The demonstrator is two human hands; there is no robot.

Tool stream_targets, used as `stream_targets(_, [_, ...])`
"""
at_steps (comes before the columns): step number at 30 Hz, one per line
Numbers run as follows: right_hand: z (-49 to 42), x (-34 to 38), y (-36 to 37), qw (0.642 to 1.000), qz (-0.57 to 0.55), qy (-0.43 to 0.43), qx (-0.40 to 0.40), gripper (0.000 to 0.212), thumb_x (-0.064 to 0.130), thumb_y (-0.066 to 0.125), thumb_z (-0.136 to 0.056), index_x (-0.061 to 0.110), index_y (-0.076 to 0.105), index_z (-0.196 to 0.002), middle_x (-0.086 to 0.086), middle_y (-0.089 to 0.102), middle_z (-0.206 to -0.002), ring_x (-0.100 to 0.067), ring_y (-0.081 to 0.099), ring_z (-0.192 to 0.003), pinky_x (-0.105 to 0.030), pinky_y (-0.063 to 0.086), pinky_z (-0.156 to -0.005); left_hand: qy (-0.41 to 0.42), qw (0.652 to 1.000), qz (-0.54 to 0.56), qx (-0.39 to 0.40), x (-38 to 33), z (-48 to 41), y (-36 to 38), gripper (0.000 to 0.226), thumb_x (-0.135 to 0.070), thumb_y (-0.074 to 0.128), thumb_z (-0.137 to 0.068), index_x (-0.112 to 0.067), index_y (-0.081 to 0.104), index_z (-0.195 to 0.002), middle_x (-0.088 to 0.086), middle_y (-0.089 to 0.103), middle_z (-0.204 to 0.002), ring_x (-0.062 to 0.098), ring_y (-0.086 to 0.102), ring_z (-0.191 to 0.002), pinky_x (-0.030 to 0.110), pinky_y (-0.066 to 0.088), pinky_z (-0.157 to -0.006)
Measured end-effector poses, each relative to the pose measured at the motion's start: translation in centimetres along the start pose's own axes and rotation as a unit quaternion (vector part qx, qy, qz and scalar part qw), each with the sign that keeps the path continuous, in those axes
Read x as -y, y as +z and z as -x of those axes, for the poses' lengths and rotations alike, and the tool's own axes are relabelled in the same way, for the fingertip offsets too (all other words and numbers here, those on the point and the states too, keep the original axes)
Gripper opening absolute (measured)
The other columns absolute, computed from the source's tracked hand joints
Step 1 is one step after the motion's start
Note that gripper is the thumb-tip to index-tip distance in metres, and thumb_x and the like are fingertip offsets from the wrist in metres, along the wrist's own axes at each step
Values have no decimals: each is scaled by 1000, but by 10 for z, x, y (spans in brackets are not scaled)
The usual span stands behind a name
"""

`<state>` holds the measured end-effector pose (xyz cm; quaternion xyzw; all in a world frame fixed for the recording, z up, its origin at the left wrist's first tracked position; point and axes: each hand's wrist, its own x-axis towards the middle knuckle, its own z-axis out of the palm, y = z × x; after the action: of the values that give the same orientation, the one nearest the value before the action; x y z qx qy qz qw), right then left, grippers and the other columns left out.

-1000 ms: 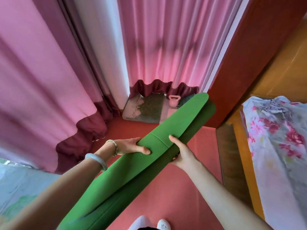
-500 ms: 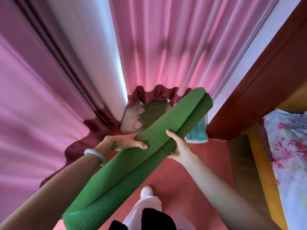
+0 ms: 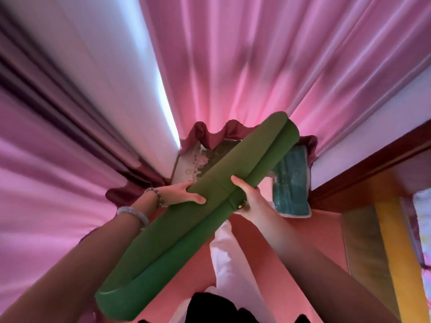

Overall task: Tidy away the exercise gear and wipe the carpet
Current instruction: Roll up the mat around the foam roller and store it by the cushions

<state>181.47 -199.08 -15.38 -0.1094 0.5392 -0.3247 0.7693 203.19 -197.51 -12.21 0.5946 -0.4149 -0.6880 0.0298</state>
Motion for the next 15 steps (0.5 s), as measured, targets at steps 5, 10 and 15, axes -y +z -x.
stream_targets(5, [-88,49,21,1000,-20,18,-7,50,13,78,-73,25,54,-116,-6,67,-103,-27,63,-94,-50,57,-74,-20,1000,18,-15,-32,-75,-65,96,-55,86,-38,-30,44,-121,-2,68,-105,18,70,-87,33,58,-72])
stream_targets(10, [-186,83,33,999,-19,40,-27,91,23,93,-47,26,50,-128,-7,68,-114,-31,63,-105,-58,53,-80,-42,997,40,-52,-54,-150,-117,84,-60,84,-34,-34,50,-106,-2,68,-102,16,71,-82,31,57,-70])
stream_targets(15, [-302,74,22,997,-22,61,-47,108,27,95,-35,25,45,-131,-7,66,-117,-31,63,-105,-56,54,-83,-45,997,37,-59,-26,-258,-164,113,-68,83,-21,-29,46,-120,-2,66,-105,13,70,-84,27,57,-70])
